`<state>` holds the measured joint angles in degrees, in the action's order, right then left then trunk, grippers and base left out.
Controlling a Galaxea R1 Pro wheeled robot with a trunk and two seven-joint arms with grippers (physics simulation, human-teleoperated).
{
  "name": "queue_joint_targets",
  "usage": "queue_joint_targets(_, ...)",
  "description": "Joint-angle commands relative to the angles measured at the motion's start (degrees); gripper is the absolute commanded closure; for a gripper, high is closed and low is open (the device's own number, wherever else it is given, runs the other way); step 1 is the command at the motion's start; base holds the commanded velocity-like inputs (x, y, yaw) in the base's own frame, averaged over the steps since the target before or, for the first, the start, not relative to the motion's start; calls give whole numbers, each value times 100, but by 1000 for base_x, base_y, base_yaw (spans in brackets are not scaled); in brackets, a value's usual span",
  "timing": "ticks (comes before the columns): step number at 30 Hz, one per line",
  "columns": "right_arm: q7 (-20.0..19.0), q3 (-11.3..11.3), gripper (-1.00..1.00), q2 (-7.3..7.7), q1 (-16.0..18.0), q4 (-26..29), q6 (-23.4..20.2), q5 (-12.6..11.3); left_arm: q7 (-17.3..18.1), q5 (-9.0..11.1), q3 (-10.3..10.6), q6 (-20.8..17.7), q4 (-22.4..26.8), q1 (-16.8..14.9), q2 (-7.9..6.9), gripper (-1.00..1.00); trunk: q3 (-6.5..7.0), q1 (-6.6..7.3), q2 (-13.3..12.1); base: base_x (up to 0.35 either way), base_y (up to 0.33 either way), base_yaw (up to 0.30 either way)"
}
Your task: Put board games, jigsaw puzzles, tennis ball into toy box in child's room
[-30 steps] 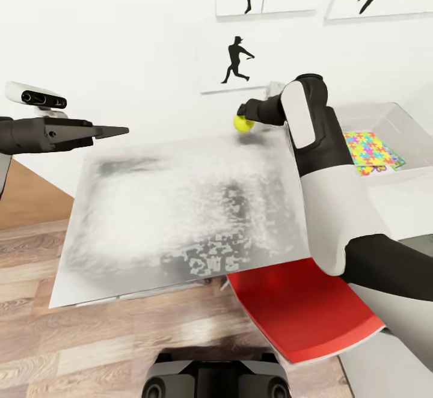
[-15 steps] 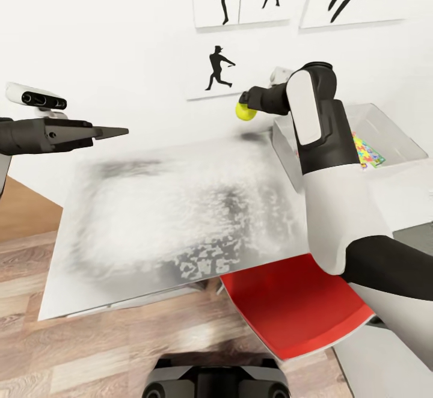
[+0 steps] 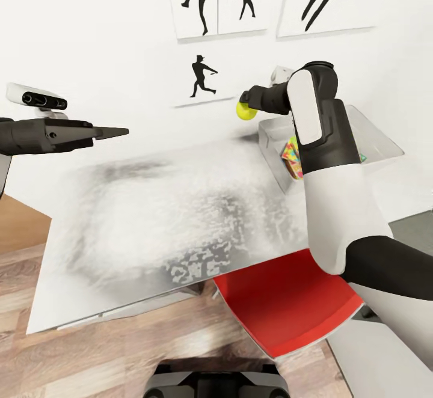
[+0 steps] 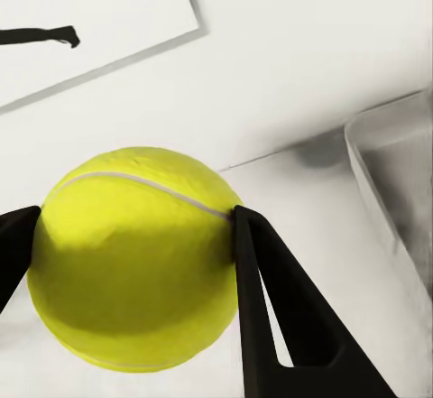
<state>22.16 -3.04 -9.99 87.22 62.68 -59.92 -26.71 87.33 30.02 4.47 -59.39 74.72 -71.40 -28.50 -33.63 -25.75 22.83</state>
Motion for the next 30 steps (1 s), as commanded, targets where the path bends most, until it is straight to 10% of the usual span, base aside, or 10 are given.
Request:
queue_joint_targets(1,67,-7,100,-1,6,0,-8,-71,20,6,13,-61,-1,-5,-7,-100,1,-4,9,0,0,-125)
queue_joint_targets(30,197,-3,100,-1,-38,-192,-8,-78,20,4,28,-61,-1,-2,19,-100,89,-4,9,0,-90,-36)
